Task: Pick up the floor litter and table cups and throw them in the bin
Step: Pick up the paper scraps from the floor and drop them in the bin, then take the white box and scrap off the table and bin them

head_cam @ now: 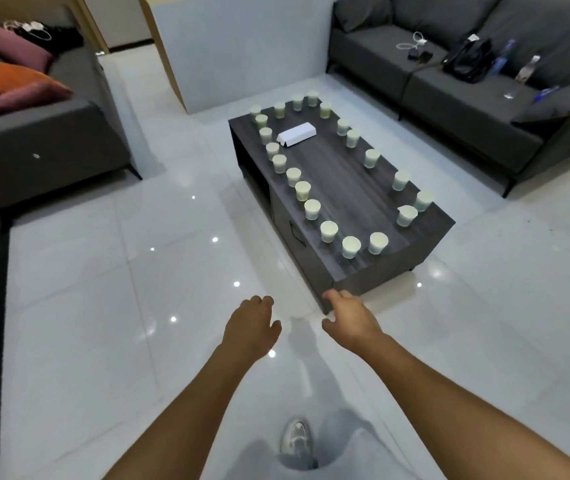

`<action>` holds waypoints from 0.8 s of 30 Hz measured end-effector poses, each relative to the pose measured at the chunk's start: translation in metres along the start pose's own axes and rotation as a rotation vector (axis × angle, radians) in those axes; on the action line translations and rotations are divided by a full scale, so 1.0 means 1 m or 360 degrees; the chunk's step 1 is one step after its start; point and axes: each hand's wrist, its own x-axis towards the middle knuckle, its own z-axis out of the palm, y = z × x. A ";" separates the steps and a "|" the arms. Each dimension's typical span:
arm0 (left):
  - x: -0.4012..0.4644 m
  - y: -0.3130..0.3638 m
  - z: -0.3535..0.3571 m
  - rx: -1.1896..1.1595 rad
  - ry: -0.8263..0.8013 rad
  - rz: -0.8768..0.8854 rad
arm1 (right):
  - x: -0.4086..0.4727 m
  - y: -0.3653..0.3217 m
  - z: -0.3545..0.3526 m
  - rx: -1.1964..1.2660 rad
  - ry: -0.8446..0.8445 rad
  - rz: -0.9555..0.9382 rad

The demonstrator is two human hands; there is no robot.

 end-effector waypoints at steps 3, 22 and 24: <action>0.051 -0.009 -0.020 0.0004 -0.0036 0.0016 | 0.048 -0.007 -0.014 -0.0003 -0.0047 0.0034; 0.420 -0.067 -0.159 -0.0063 -0.0091 -0.0068 | 0.431 -0.072 -0.159 -0.0058 -0.0147 -0.0056; 0.452 -0.081 -0.168 -0.0067 -0.0123 -0.0076 | 0.464 -0.083 -0.162 -0.0057 -0.0214 -0.0045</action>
